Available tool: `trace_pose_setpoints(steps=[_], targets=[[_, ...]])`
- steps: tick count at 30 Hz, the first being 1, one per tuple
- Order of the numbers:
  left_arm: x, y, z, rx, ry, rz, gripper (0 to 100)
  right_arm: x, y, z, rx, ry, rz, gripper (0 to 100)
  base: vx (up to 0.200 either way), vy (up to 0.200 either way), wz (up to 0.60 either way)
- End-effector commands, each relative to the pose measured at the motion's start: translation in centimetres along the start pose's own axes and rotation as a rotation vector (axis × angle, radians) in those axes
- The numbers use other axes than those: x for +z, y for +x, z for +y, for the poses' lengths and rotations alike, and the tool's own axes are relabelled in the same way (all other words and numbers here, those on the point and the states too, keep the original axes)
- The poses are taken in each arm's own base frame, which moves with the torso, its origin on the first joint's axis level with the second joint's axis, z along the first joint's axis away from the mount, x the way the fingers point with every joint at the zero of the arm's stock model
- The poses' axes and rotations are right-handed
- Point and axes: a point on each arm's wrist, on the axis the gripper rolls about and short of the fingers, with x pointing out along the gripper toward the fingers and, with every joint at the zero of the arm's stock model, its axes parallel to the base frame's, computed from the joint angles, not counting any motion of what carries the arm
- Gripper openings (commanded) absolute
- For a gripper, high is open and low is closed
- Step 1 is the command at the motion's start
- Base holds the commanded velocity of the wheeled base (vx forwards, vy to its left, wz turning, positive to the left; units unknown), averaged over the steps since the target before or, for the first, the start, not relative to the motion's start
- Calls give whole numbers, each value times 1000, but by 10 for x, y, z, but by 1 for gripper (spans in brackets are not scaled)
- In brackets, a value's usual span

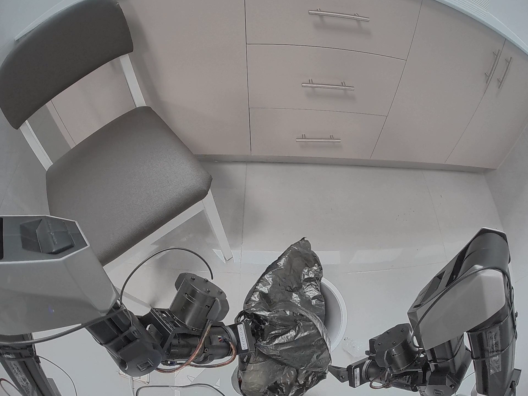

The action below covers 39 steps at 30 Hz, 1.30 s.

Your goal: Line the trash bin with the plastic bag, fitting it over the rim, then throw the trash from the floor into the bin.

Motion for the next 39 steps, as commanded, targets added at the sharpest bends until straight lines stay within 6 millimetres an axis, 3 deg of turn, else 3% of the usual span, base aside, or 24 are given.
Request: trace_pose_setpoints(steps=[1,7,10,12,14,17,23,29,30,39], targets=[[-4,0,4,0,1,3,0,12,-12,3,36,18,-65,100,0,0,0],[-5,1,6,-32,9,-25,0,56,-48,0,86,95,-306,100,0,0,0],[-6,2,7,-35,12,-29,0,94,-52,-3,96,153,-489,100,0,0,0],[-6,2,7,-35,12,-29,0,104,-51,-5,88,166,-532,100,0,0,0],[-6,2,7,-35,12,-29,0,134,-37,-7,75,189,-647,100,0,0,0],[-6,2,7,-35,12,-29,0,158,-9,-5,30,208,-697,100,0,0,0],[-6,2,7,-34,12,-28,0,190,48,0,-91,132,-709,100,0,0,0],[-6,2,7,-34,12,-30,0,209,73,5,-121,79,-674,100,0,0,0],[-6,3,7,-33,12,-29,0,211,76,6,-121,77,-668,0,0,0,0],[-7,3,7,-32,10,-28,0,238,95,8,-131,74,-630,0,0,0,0]])
